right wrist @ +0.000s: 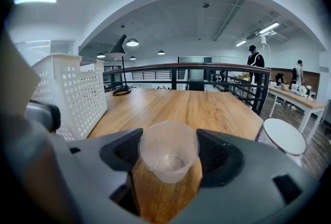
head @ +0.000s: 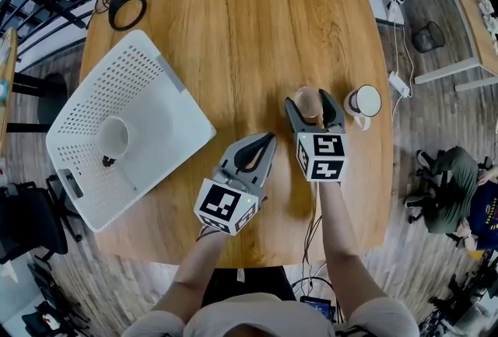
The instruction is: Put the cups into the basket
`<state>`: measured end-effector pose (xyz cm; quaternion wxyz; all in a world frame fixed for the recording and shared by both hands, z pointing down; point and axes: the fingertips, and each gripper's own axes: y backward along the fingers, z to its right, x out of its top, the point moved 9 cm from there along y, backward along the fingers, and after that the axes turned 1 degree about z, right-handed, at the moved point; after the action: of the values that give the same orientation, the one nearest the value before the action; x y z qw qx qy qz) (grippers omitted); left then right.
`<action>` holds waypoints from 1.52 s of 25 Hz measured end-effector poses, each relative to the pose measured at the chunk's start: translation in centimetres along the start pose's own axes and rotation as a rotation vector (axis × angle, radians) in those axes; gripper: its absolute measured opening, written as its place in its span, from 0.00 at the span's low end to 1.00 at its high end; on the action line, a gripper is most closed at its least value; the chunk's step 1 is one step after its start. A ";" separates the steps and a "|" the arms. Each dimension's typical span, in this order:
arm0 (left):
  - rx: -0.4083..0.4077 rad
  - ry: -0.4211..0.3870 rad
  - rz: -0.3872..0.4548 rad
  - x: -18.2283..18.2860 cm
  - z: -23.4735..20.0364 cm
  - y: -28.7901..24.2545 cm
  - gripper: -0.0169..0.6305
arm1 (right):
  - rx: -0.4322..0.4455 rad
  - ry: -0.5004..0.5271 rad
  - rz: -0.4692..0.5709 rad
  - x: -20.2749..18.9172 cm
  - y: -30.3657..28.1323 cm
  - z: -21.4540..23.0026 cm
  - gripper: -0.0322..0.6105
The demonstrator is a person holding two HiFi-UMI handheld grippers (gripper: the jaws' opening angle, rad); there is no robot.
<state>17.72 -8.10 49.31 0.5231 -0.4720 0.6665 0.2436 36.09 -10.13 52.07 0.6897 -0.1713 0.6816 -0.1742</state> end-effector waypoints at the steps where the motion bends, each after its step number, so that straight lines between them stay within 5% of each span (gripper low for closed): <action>1: -0.004 0.001 0.003 0.1 0.1 0.0 0.04 | -0.002 0.002 0.001 0.2 0.2 0.0 0.57; 16: -0.055 -0.048 0.075 5.2 3.7 3.2 0.04 | -0.021 0.035 0.079 5.3 6.9 -2.4 0.57; 38: -0.076 -0.092 0.127 8.1 6.3 11.7 0.04 | -0.032 0.026 0.114 6.6 16.4 -9.9 0.57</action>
<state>10.26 -0.91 37.75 0.5185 -0.4366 0.6606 0.3228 26.41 1.17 38.37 0.6867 -0.1412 0.7019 -0.1259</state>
